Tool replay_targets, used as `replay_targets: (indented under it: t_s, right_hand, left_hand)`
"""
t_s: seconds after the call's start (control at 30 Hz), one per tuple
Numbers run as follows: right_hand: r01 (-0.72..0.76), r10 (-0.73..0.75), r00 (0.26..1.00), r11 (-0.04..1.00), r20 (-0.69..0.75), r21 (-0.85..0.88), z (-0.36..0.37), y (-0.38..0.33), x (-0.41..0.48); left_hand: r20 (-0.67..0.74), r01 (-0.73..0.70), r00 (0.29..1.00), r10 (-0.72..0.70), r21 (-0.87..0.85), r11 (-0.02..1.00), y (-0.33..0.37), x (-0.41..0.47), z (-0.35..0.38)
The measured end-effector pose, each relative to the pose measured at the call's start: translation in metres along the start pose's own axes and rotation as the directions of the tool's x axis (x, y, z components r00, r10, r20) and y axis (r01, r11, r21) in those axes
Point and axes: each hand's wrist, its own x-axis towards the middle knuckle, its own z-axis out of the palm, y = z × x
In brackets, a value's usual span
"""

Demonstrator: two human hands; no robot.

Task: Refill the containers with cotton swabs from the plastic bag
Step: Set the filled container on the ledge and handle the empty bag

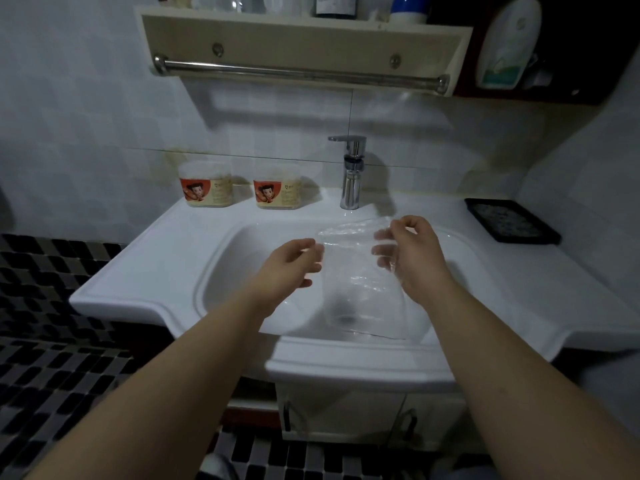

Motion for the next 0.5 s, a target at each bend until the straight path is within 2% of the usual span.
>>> replay_targets:
  t_s: [0.07, 0.23, 0.37, 0.5]
  right_hand:
    - [-0.003, 0.003, 0.999, 1.000, 0.033, -0.022, 0.0029, 0.0012, -0.0007]
    - [-0.028, 0.031, 0.998, 0.998, 0.051, -0.060, 0.0028, -0.0015, -0.0027]
    - [0.043, -0.046, 0.997, 0.997, -0.063, -0.058, 0.0004, 0.0026, 0.0005]
    - [-0.077, 0.083, 0.996, 0.988, 0.038, -0.134, 0.0009, 0.0060, -0.0007]
  left_hand:
    - [0.062, -0.020, 0.998, 0.015, 0.080, 0.997, 0.0011, -0.0036, 0.0026]
    - [0.033, -0.050, 0.998, 0.047, 0.078, 0.996, 0.0024, -0.0035, 0.0012]
    - [0.024, -0.041, 0.999, 0.042, -0.052, 0.998, -0.0002, 0.0003, 0.0022]
    - [-0.057, -0.035, 0.998, 0.027, -0.141, 0.989, 0.0004, 0.0033, -0.0022]
